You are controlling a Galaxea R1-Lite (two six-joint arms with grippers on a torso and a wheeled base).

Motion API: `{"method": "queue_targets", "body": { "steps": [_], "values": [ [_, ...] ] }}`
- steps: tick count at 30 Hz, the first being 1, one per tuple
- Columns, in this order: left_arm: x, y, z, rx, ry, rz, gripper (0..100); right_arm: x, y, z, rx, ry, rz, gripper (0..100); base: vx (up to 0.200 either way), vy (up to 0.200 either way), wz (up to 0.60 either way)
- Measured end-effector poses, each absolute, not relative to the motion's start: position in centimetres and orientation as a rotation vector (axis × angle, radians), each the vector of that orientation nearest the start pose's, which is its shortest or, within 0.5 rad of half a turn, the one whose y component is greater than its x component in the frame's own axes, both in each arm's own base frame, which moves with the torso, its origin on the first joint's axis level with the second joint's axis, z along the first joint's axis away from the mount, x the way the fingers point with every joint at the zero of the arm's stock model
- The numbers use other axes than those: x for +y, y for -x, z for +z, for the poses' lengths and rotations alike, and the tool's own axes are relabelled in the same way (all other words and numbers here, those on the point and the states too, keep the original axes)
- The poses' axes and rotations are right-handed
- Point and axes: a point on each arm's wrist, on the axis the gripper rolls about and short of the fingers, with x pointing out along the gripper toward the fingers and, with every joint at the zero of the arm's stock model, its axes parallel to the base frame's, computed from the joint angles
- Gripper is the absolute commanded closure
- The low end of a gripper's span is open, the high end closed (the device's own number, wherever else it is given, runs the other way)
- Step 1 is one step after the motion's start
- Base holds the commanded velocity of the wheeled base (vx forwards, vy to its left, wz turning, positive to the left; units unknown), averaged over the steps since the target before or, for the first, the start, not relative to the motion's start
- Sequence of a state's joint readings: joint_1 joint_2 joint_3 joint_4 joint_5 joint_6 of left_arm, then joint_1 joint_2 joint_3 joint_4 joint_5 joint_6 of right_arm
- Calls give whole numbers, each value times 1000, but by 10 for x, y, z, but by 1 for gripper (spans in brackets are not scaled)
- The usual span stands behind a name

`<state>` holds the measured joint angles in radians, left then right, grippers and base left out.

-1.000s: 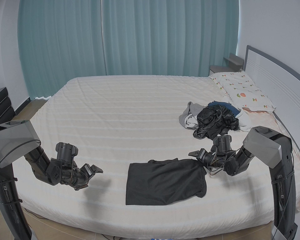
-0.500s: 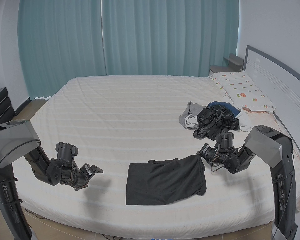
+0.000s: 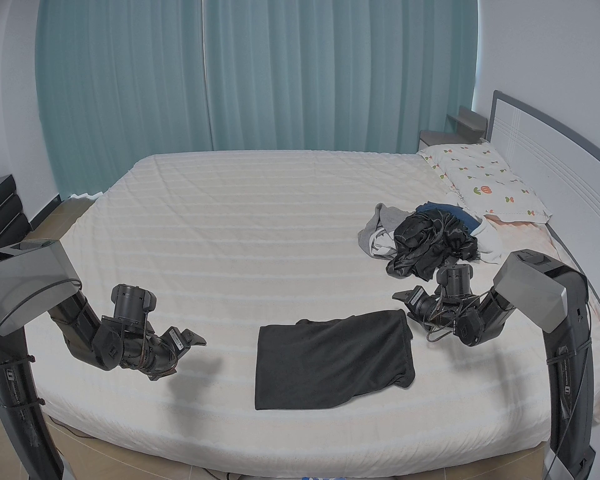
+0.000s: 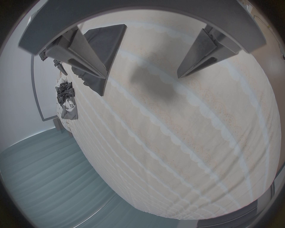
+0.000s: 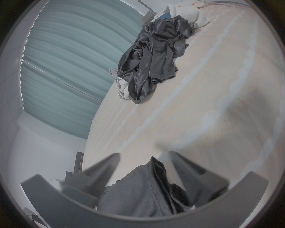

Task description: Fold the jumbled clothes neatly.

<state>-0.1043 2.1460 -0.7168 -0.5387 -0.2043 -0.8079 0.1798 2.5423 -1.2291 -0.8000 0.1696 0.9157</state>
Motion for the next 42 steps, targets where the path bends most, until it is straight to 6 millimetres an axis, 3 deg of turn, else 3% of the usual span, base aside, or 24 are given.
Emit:
{"method": "queue_targets", "body": {
  "steps": [5, 11, 17, 28, 29, 42],
  "values": [
    [-39, -324, 10, 961, 791, 89, 0, 77, -430, -25, 645, -854, 72, 0, 0, 0, 0],
    [-39, -325, 11, 960, 794, 90, 0, 80, -391, -19, 726, -764, 100, 0, -200, 0, 0],
    [-39, -325, 10, 963, 792, 88, 0, 89, -352, -18, 771, -705, 164, 0, 0, 0, 0],
    [-40, -325, 8, 966, 786, 88, 0, 97, -341, -34, 775, -663, 228, 0, 0, 0, 0],
    [-40, -325, 8, 966, 786, 88, 0, 97, -341, -35, 778, -662, 227, 100, 0, 0, 0],
    [-40, -326, 6, 967, 785, 91, 0, 90, -325, -43, 807, -636, 162, 100, 0, 0, 0]
  ]
}}
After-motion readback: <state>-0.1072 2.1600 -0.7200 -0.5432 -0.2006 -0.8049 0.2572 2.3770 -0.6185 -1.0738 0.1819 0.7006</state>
